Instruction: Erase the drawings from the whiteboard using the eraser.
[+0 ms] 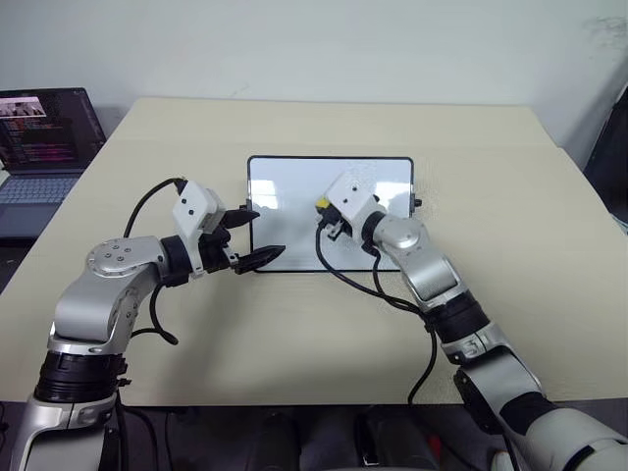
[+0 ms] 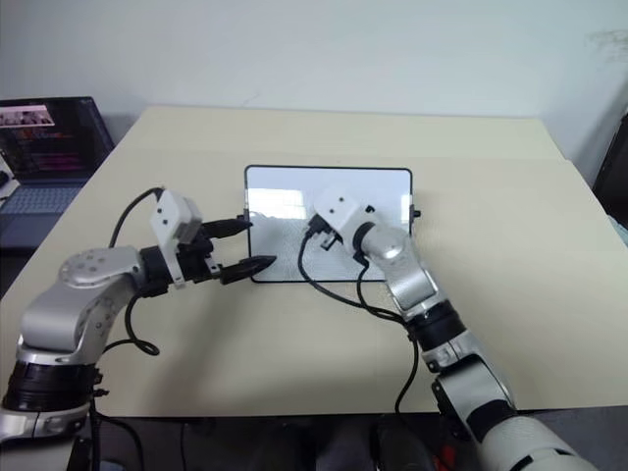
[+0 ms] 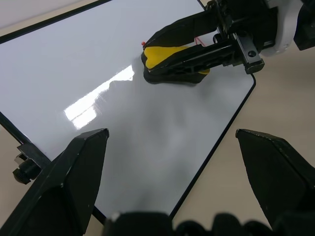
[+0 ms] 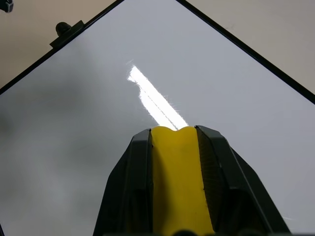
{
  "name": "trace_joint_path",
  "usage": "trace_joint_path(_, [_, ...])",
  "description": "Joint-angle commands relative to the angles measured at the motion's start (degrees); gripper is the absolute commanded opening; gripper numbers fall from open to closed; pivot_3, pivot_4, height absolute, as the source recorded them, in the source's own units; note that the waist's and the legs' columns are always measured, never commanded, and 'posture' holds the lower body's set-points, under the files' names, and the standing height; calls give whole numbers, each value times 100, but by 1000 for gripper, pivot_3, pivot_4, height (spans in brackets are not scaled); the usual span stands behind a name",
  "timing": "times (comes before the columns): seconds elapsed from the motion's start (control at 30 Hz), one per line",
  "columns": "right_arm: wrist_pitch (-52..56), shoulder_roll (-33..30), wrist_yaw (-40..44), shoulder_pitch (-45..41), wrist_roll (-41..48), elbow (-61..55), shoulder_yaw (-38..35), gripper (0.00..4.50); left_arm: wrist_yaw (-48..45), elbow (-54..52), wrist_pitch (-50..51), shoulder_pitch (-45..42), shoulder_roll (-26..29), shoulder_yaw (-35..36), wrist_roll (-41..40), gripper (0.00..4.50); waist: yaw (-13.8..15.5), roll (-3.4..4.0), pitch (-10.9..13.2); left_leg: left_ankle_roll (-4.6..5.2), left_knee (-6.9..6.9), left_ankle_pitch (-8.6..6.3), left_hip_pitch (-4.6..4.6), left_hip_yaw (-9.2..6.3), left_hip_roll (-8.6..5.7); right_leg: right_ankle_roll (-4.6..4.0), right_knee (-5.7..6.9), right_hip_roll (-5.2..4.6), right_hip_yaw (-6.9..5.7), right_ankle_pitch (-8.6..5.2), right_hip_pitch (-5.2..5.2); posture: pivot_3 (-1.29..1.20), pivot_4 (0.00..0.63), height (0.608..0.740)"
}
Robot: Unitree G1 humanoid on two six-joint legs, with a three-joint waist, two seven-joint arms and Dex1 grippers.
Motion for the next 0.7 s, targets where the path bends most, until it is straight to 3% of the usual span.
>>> trace_joint_path(0.03, [-165,-89,-571,-225,-194,346,-301,967,-2,-147,-58,-44,47,105,-3,4500,0,0,0,0,2,0,1,0,-1,1,3,0,0,0,0,0,150,740])
trace_joint_path(0.2, [-190,-207,-554,-272,-164,538,-281,967,-16,-149,-56,-46,42,104,-13,4500,20,-3,-2,2,8,4,2,-3,-2,4,4,0,-2,0,5,0,150,740])
trace_joint_path(0.5, [509,-373,621,282,49,0,126,967,-21,-169,-44,-37,46,103,-22,4500,6,-6,-4,3,4,3,15,-1,-1,5,3,0,0,-1,15,0,150,740])
trace_joint_path(0.7, [93,-213,-355,-128,-105,287,-350,967,-27,-179,-48,-31,41,84,-17,4500,0,-5,-3,5,6,6,28,1,-1,14,6,7,2,-6,20,0,150,740])
